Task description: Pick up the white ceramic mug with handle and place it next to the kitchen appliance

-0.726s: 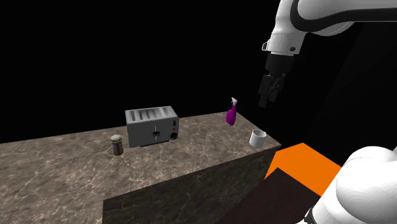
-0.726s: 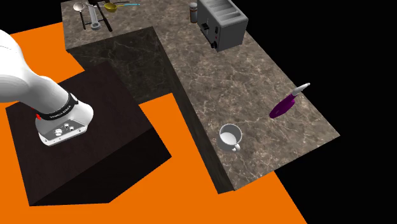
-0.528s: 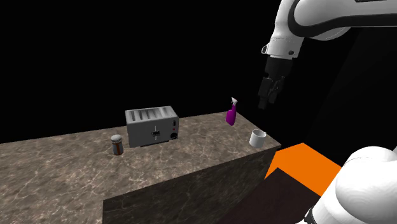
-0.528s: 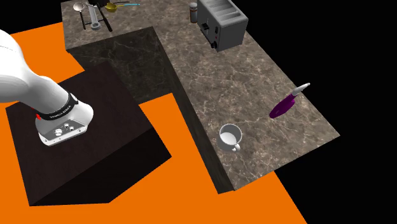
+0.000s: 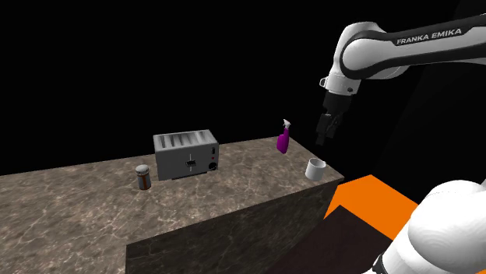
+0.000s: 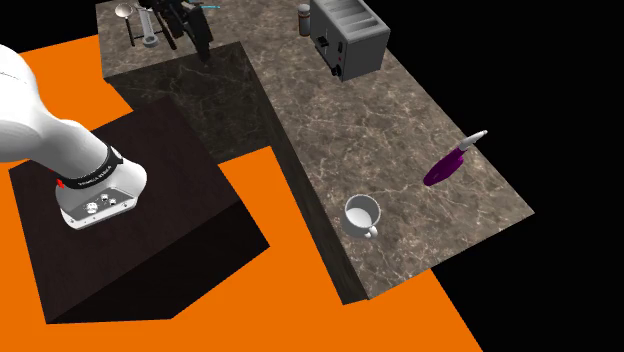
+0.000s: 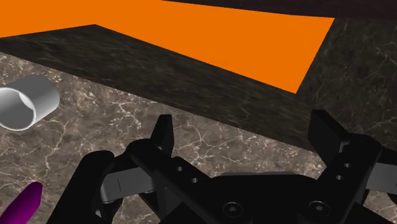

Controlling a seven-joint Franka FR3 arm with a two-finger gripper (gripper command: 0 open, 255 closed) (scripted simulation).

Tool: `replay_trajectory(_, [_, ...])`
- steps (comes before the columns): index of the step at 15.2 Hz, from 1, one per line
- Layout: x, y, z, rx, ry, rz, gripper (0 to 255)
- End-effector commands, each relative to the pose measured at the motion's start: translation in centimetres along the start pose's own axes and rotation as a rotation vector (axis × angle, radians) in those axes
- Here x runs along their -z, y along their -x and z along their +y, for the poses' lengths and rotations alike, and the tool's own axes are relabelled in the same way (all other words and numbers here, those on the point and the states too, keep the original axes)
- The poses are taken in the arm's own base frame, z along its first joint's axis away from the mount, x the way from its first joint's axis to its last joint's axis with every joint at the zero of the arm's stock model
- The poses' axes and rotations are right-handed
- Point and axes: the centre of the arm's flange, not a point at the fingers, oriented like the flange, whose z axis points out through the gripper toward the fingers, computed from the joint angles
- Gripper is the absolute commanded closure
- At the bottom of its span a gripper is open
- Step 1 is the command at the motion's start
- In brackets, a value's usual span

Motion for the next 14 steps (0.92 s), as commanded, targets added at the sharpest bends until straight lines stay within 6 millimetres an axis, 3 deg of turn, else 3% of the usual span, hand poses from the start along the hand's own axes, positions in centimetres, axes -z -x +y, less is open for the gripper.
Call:
replay_trajectory(1, [-1.6,-0.6,2.0,0.004,0.003,0.004,0])
replay_trajectory(14, [-12.4,-3.6,14.8,0.025,0.014,0.021,0])
